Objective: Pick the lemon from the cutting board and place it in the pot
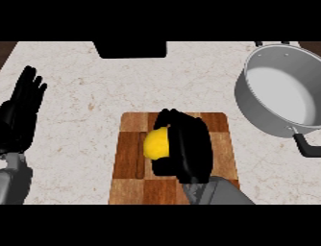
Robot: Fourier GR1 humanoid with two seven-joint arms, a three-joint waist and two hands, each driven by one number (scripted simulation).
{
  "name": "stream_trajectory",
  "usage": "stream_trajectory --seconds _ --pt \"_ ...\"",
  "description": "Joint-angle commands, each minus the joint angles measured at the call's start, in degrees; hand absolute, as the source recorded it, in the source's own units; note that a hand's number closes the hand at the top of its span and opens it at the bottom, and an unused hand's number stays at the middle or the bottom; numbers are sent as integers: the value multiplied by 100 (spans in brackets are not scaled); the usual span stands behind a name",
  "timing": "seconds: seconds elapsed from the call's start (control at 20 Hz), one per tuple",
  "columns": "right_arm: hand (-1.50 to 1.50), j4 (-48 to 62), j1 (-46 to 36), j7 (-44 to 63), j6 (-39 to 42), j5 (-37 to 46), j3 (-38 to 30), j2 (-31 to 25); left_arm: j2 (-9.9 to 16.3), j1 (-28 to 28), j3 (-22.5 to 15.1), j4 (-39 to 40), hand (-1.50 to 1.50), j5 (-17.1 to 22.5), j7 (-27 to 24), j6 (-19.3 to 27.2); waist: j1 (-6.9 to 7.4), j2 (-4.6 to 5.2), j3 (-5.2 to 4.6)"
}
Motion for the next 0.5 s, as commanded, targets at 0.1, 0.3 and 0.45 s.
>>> stream_trajectory --seconds 0.1,0.3,0.45 --pt "150 -1222 -62 545 -185 876 -557 -290 -104 -80 -113 -62 0 -105 83 90 -1 20 0" --pt "150 -1657 93 705 137 1187 -1026 -561 -270 272 -225 -339 0 -166 -61 109 63 27 -1" --pt "150 -2016 480 268 0 797 -1530 -848 75 2 111 -301 0 89 256 -129 78 38 2"
